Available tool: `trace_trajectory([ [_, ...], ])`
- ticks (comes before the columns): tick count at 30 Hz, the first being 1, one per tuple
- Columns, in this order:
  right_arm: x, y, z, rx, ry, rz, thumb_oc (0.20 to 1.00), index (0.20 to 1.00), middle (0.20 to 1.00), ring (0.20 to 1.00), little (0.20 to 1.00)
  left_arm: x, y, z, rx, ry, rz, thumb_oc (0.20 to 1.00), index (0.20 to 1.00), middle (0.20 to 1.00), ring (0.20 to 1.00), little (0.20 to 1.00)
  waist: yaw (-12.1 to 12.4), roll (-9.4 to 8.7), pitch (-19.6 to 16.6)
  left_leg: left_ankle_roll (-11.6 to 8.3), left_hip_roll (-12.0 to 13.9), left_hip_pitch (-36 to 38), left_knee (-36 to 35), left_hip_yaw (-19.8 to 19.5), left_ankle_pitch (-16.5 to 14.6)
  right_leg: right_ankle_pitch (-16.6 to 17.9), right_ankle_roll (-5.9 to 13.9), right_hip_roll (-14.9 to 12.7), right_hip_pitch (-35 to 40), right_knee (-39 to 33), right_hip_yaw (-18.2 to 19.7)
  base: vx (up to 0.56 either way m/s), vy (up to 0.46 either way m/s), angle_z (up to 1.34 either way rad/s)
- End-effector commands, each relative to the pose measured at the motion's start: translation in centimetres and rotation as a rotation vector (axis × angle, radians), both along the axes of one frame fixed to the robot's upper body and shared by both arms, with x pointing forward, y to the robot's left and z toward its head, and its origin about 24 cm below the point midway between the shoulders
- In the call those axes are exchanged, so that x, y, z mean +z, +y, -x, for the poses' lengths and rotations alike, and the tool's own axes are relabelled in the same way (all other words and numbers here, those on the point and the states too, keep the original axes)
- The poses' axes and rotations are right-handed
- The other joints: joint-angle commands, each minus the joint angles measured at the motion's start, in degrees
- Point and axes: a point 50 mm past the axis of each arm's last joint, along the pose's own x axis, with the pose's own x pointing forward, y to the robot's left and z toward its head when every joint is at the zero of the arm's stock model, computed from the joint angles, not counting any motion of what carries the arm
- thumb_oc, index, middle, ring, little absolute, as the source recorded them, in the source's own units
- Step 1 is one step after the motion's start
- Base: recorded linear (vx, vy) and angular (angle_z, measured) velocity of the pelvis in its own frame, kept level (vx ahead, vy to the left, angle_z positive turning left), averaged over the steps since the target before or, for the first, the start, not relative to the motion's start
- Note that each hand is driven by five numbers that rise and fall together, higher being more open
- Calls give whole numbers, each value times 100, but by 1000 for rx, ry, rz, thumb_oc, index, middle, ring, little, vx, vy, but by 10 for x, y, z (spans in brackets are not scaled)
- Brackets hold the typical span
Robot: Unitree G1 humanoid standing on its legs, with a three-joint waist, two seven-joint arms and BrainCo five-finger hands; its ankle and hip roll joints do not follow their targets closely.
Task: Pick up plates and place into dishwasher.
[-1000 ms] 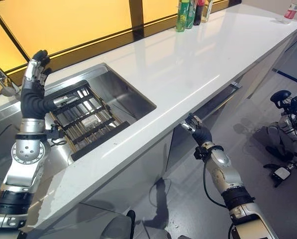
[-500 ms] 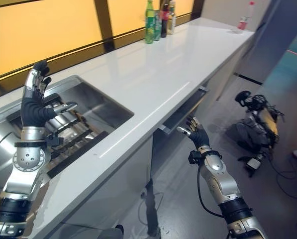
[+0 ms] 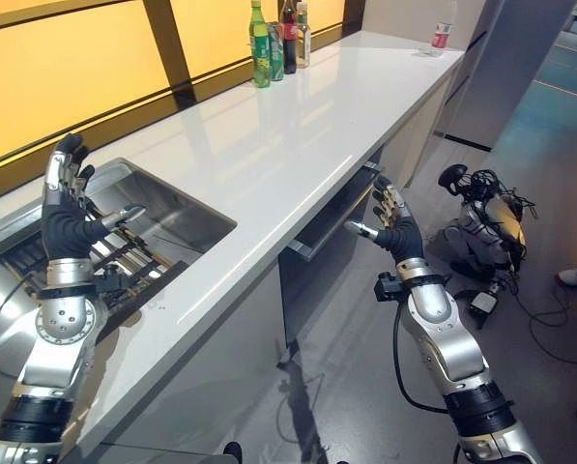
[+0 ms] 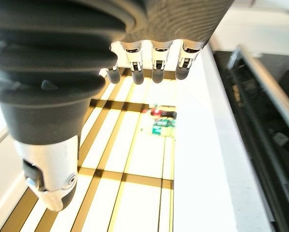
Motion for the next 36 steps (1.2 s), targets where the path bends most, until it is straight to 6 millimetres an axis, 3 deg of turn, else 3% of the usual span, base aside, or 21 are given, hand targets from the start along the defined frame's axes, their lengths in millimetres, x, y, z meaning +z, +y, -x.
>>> trace_trajectory([
  [1, 48, 14, 0, 69, -250, -3, 1000, 1000, 1000, 1000, 1000, 19, 8, 4, 16, -98, -2, 1000, 1000, 1000, 1000, 1000, 289, -184, -193, -341, 150, -306, 659, -520, -350, -226, -75, -383, -393, 693, 327, 146, 193, 42],
  [6, 48, 20, 0, 113, -251, -7, 1000, 1000, 1000, 1000, 1000, 19, 5, -1, 15, -73, 19, 1000, 1000, 1000, 1000, 1000, 441, -285, -281, -131, -100, -92, 514, -518, -496, -292, 176, -665, -316, 1116, 247, 159, 175, 35],
  [9, 51, 22, 2, 125, -263, -35, 1000, 1000, 1000, 1000, 1000, 23, 3, -2, 8, -77, 10, 1000, 1000, 1000, 1000, 1000, 531, -314, -272, 136, -342, -15, 437, -580, -629, -48, 236, -873, -633, 2119, 273, 117, 156, 21],
  [12, 50, 28, 2, 149, -272, -52, 1000, 1000, 1000, 1000, 1000, 26, -3, -6, -12, -82, 3, 1000, 1000, 1000, 1000, 1000, 580, -298, -236, 298, -498, 37, 361, -667, -676, 58, 220, -899, -913, 2860, 465, 117, 100, 49],
  [13, 49, 31, 2, 154, -279, -58, 1000, 1000, 1000, 1000, 1000, 28, -7, -7, -20, -86, 3, 1000, 1000, 1000, 1000, 1000, 571, -328, -227, 309, -557, 41, 333, -749, -661, 82, 211, -791, -959, 2792, 690, 124, -33, 54],
  [14, 49, 29, 2, 142, -283, -64, 1000, 1000, 1000, 1000, 1000, 28, -11, -8, -40, -85, 11, 1000, 1000, 1000, 1000, 1000, 536, -366, -226, 322, -632, -11, 350, -867, -646, -151, 157, -500, -920, 2473, 865, 138, -58, 46],
  [16, 48, 23, 2, 115, -295, -73, 1000, 1000, 1000, 1000, 1000, 26, -18, -11, -75, -77, 13, 1000, 1000, 1000, 1000, 1000, 493, -465, -243, 298, -820, -105, 430, -1156, -634, -269, 79, -218, -765, 1874, 1079, 139, -94, 73],
  [19, 53, 27, -3, 137, -311, -82, 1000, 1000, 1000, 1000, 1000, 21, -28, -17, -87, -49, 35, 1000, 1000, 1000, 1000, 1000, 372, -503, -243, 217, -908, 15, 341, -1438, -700, -118, 102, -171, -790, 880, 1390, 125, -132, 111],
  [21, 56, 28, -7, 126, -311, -65, 1000, 1000, 1000, 1000, 1000, 20, -36, -18, -122, -50, 29, 1000, 1000, 1000, 1000, 1000, 299, -508, -241, 219, -935, 38, 265, -1593, -680, 146, 161, -121, -873, 577, 1738, 86, -134, 112],
  [23, 57, 25, -10, 114, -293, -76, 1000, 1000, 1000, 1000, 1000, 17, -44, -16, -168, -40, 34, 1000, 1000, 1000, 1000, 1000, 276, -488, -262, 212, -902, 71, 217, -1753, -666, 130, 135, 21, -888, 633, 2004, 92, -141, 105],
  [28, 51, 27, -14, 145, -250, -94, 1000, 1000, 1000, 1000, 1000, 14, -54, -15, -190, -21, 59, 1000, 1000, 1000, 1000, 1000, 335, -541, -364, 108, -805, 177, 139, -1907, -686, 203, 113, 15, -696, 311, 1808, 55, -164, 65],
  [36, 42, 43, -17, 202, -178, -78, 1000, 1000, 1000, 1000, 1000, 6, -43, -10, -183, 22, 130, 1000, 1000, 1000, 1000, 1000, 525, -457, -437, -70, -564, 208, 56, -2107, -584, 184, 0, 96, -535, 112, 1497, 32, -123, 15],
])
